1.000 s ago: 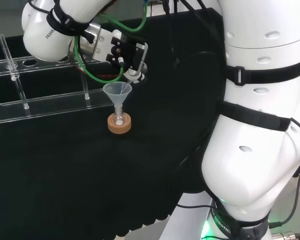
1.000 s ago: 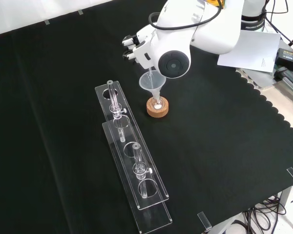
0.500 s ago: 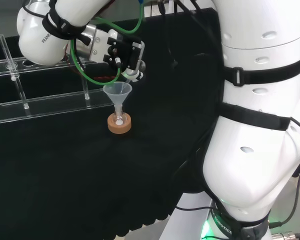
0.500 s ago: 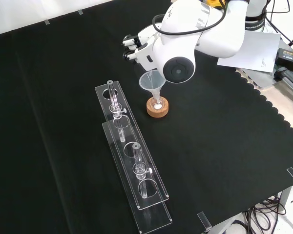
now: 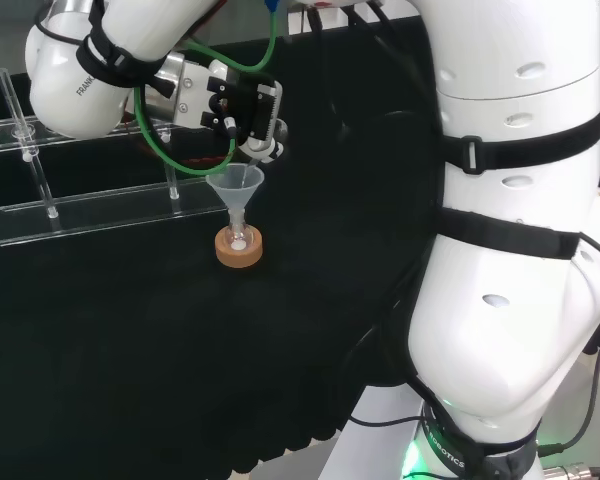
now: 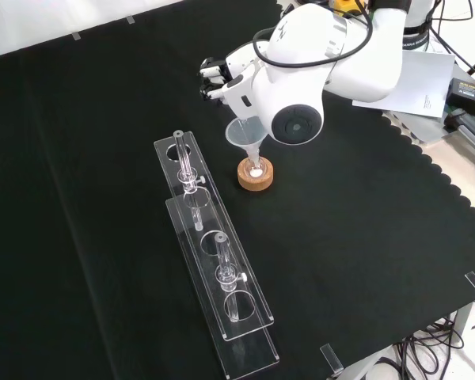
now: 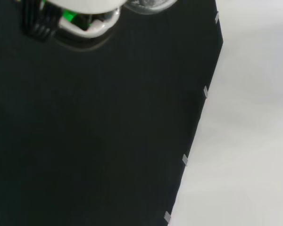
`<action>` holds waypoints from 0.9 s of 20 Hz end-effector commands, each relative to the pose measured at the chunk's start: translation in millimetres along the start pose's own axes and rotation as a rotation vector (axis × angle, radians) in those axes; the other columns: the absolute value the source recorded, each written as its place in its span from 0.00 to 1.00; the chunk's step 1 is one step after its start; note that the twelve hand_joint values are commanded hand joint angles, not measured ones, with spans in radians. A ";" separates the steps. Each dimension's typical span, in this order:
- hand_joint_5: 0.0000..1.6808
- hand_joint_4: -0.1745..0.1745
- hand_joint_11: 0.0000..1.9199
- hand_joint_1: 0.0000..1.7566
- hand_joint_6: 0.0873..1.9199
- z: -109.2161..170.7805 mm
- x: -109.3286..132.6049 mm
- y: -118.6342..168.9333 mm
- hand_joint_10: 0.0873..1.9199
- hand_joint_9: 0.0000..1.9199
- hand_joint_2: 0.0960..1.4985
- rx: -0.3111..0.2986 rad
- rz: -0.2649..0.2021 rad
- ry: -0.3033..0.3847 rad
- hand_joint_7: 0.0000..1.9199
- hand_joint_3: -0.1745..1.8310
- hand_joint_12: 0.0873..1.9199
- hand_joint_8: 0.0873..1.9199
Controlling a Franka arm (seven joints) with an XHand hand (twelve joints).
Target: Pour all the NaCl from the weighing funnel into the round-bottom flask.
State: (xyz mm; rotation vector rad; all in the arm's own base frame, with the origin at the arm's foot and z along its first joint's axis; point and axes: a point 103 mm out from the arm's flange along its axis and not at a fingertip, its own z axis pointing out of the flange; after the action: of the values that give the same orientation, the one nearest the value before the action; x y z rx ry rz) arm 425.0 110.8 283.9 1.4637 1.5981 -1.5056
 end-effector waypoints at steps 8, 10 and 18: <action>0.70 1.00 0.39 0.63 0.43 -9.7 5.5 -4.1 0.14 0.49 0.41 -0.005 0.011 -0.086 0.28 0.44 0.54 0.32; 0.70 1.00 0.39 0.63 0.43 -10.8 5.5 -4.8 0.14 0.49 0.41 -0.002 0.015 -0.095 0.28 0.44 0.54 0.32; 0.70 1.00 0.39 0.63 0.43 -13.7 3.9 -7.1 0.14 0.49 0.41 0.000 0.025 -0.112 0.28 0.44 0.54 0.31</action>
State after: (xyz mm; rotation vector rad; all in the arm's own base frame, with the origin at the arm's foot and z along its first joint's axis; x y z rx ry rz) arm 421.6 126.1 285.8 1.3681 1.5143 -1.5456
